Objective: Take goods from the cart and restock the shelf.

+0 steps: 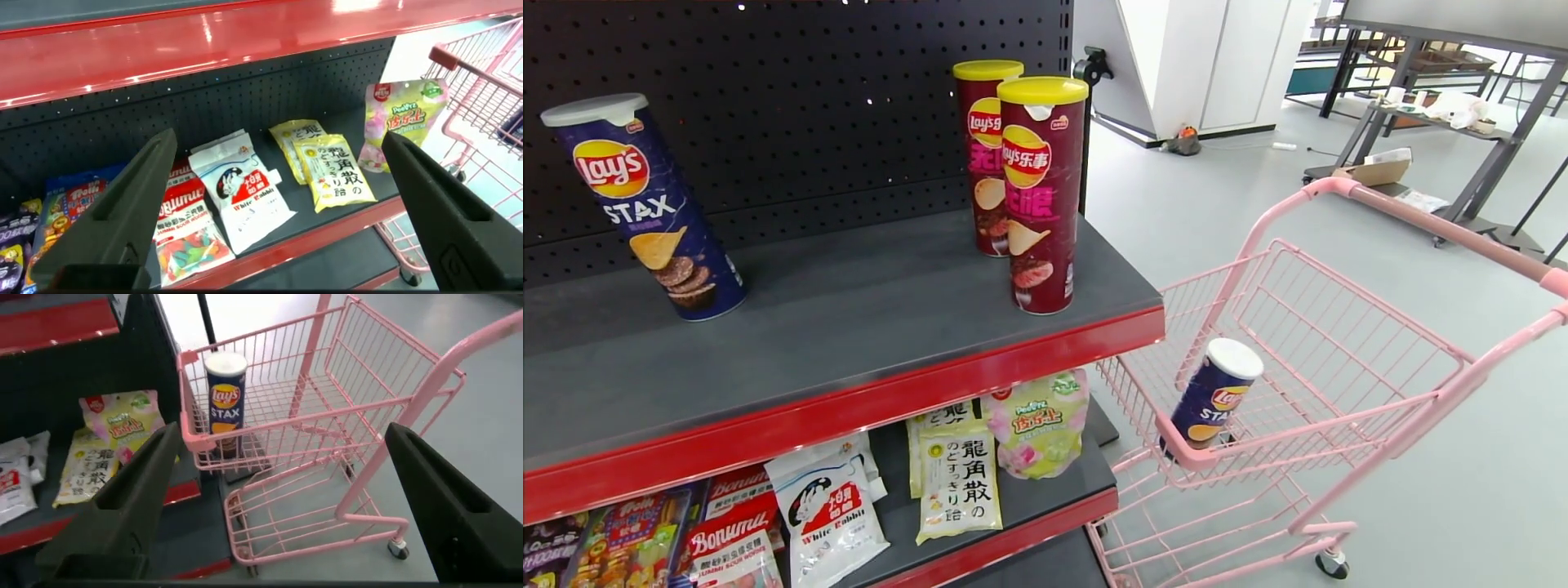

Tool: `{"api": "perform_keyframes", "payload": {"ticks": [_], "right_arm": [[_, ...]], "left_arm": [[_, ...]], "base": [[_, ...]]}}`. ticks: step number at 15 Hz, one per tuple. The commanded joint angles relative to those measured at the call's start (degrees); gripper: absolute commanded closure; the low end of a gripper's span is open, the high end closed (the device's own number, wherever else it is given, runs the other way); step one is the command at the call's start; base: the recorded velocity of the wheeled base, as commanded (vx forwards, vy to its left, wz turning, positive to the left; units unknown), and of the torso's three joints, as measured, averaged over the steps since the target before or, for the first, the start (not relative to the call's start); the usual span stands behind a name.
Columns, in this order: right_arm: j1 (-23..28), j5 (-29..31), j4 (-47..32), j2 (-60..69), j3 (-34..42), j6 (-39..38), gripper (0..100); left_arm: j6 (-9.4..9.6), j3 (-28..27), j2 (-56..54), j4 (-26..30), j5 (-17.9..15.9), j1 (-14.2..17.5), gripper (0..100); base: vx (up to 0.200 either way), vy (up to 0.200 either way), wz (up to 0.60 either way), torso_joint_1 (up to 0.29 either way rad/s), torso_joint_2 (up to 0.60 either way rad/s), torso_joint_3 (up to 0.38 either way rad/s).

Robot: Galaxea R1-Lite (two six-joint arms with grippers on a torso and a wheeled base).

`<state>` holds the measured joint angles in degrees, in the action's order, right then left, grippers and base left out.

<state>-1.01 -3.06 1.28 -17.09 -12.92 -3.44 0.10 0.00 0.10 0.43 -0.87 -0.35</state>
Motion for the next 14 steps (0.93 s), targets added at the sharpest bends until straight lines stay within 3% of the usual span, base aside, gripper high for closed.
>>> {"api": "perform_keyframes", "payload": {"ticks": [1,2,5,8,10,14], "right_arm": [[-5.05,-1.86,5.14,-40.74,-20.92,-3.24,0],[-5.84,-2.21,16.65,-52.43,-17.22,-4.3,0],[-8.39,-3.71,35.55,-68.51,-9.49,-4.38,0],[-9.18,-2.57,57.08,-85.74,-8.35,-3.77,0],[-9.54,-1.42,65.34,-90.57,-7.73,-3.77,0],[-10.77,-0.54,65.43,-91.1,-6.24,-4.21,0]], "left_arm": [[-0.01,0.0,0.08,0.01,-0.01,0.0,0],[-0.01,0.0,0.08,0.01,-0.01,0.0,0],[-0.01,0.0,0.08,0.01,-0.01,0.0,0],[-0.01,0.0,0.08,0.01,-0.01,0.0,0],[-0.01,0.0,0.08,0.01,-0.01,0.0,0],[-0.01,0.0,0.08,0.01,-0.01,0.0,0]], "base": [[0.0,0.0,0.0,0.0,0.0,0.0],[0.0,0.0,0.0,0.0,0.0,0.0],[0.0,0.0,0.0,0.0,0.0,0.0],[0.0,0.0,0.0,0.0,0.0,0.0],[0.0,0.0,0.0,0.0,0.0,0.0],[0.0,0.0,0.0,0.0,0.0,0.0]]}}
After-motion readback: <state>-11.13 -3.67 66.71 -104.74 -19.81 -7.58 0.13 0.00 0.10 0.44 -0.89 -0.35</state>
